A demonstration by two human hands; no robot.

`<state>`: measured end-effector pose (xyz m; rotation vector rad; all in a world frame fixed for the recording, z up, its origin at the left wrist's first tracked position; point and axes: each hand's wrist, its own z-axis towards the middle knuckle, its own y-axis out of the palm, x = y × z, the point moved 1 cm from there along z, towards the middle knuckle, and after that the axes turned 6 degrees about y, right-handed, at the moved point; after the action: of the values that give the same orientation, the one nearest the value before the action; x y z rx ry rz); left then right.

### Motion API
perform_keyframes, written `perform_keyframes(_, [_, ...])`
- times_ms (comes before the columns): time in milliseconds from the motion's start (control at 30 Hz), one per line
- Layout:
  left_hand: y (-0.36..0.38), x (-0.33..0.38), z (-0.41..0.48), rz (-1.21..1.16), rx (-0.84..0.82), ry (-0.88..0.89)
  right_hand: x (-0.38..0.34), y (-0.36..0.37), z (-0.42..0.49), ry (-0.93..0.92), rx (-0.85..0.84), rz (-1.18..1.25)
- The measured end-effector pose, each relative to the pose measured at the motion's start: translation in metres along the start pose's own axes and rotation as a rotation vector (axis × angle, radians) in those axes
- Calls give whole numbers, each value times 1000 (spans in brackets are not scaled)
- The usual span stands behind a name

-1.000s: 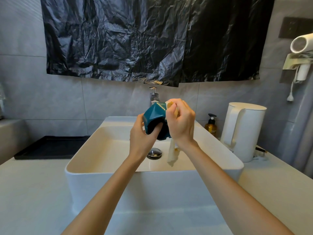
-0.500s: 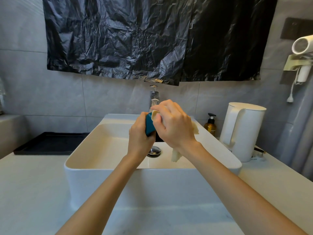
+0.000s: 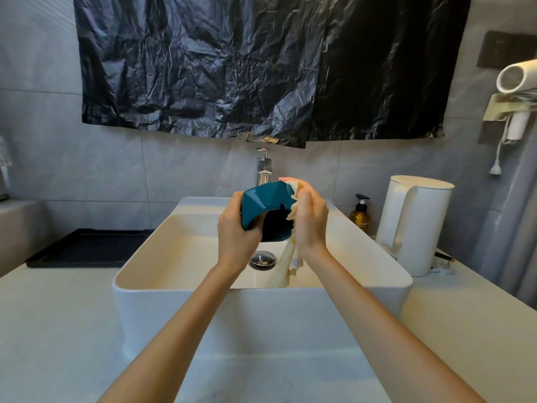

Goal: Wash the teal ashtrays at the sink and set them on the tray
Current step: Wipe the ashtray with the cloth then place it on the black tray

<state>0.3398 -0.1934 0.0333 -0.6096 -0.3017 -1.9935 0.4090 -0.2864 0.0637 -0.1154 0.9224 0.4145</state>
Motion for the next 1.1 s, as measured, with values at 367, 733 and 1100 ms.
perform_keyframes(367, [1, 0, 0, 133, -62, 44, -15, -6, 7, -657, -84, -669])
perform_keyframes(733, [4, 6, 3, -258, 47, -191, 7, 13, -15, 140, 185, 149])
perform_keyframes(1100, [8, 3, -1, -186, -301, -353, 17, -5, 11, 98, 318, -52])
